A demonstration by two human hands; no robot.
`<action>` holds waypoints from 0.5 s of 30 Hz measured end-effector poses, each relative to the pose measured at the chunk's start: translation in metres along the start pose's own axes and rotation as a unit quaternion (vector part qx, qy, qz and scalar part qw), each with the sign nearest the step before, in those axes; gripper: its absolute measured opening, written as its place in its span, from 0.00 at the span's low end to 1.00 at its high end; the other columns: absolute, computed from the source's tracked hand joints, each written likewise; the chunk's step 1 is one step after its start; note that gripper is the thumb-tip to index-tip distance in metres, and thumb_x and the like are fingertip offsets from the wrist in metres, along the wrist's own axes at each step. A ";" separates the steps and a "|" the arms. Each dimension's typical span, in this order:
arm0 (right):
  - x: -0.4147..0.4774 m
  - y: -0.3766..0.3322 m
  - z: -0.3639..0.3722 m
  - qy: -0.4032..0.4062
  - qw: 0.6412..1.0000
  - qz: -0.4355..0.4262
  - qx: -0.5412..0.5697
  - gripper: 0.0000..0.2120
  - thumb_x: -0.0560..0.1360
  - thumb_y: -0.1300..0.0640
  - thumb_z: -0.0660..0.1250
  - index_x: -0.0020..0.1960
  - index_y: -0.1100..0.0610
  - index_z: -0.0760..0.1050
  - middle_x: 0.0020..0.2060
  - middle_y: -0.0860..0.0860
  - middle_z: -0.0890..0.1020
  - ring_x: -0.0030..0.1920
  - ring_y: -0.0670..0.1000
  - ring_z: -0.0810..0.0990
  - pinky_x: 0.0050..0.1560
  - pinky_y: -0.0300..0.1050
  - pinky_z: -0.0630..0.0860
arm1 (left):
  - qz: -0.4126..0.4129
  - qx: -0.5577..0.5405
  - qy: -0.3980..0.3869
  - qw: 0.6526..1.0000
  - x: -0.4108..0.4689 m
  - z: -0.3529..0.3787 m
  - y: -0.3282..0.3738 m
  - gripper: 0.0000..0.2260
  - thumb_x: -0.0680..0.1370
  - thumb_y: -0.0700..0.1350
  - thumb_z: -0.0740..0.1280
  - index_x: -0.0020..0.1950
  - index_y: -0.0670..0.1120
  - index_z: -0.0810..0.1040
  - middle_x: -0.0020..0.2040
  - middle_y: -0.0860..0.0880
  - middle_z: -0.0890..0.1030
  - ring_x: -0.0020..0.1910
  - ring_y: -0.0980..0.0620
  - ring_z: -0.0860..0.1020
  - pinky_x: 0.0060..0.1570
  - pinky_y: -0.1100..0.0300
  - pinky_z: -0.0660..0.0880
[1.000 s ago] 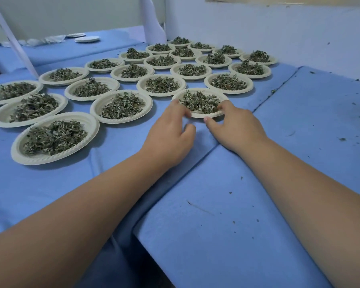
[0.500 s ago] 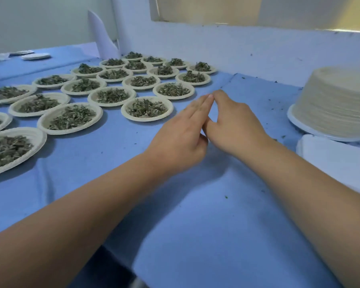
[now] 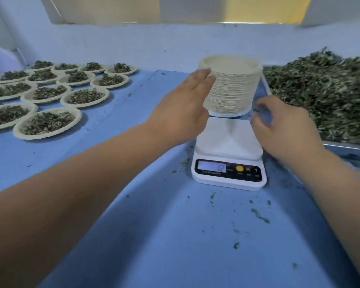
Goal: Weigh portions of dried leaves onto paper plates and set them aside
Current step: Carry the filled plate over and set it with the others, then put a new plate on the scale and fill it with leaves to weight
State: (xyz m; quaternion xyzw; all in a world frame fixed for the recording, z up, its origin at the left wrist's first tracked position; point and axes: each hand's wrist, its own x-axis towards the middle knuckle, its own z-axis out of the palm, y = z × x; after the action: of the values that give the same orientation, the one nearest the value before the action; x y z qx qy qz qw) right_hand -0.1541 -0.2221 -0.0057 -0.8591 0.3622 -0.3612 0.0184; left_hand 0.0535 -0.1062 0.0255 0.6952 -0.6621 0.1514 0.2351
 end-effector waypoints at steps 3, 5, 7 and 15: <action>0.008 0.043 -0.009 -0.022 0.991 0.082 -0.107 0.16 0.81 0.46 0.59 0.58 0.57 0.74 0.34 0.54 0.75 0.31 0.57 0.70 0.37 0.49 0.68 | 0.018 0.024 -0.007 1.000 0.033 0.009 0.004 0.25 0.85 0.39 0.54 0.82 0.42 0.58 0.84 0.46 0.55 0.83 0.49 0.53 0.77 0.56 0.55; 0.009 0.062 -0.012 -0.086 0.971 0.162 -0.153 0.20 0.81 0.41 0.54 0.51 0.56 0.73 0.33 0.54 0.73 0.33 0.58 0.72 0.36 0.49 0.70 | 0.028 0.044 -0.012 0.999 0.053 0.012 0.008 0.24 0.85 0.38 0.53 0.82 0.42 0.59 0.83 0.45 0.57 0.82 0.48 0.54 0.77 0.56 0.54; 0.006 0.066 -0.010 -0.119 0.960 0.188 -0.169 0.24 0.81 0.37 0.50 0.44 0.54 0.73 0.33 0.54 0.74 0.33 0.57 0.74 0.33 0.46 0.69 | 0.033 0.054 -0.028 0.998 0.070 0.015 0.012 0.23 0.84 0.36 0.53 0.80 0.42 0.63 0.81 0.44 0.63 0.80 0.45 0.59 0.77 0.55 0.55; 0.002 0.053 0.003 -0.103 0.966 0.135 -0.195 0.22 0.79 0.40 0.54 0.36 0.54 0.71 0.30 0.52 0.76 0.28 0.54 0.74 0.31 0.41 0.63 | 0.009 0.135 -0.051 0.989 0.096 0.012 0.032 0.09 0.81 0.36 0.55 0.53 0.43 0.74 0.43 0.45 0.74 0.46 0.40 0.73 0.52 0.48 0.72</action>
State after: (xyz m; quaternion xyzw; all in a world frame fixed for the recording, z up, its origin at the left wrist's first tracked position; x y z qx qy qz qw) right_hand -0.1834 -0.2634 -0.0225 -0.8215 0.5348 -0.1872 -0.0637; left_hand 0.0278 -0.1943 0.0690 0.7213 -0.6531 0.2061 0.1034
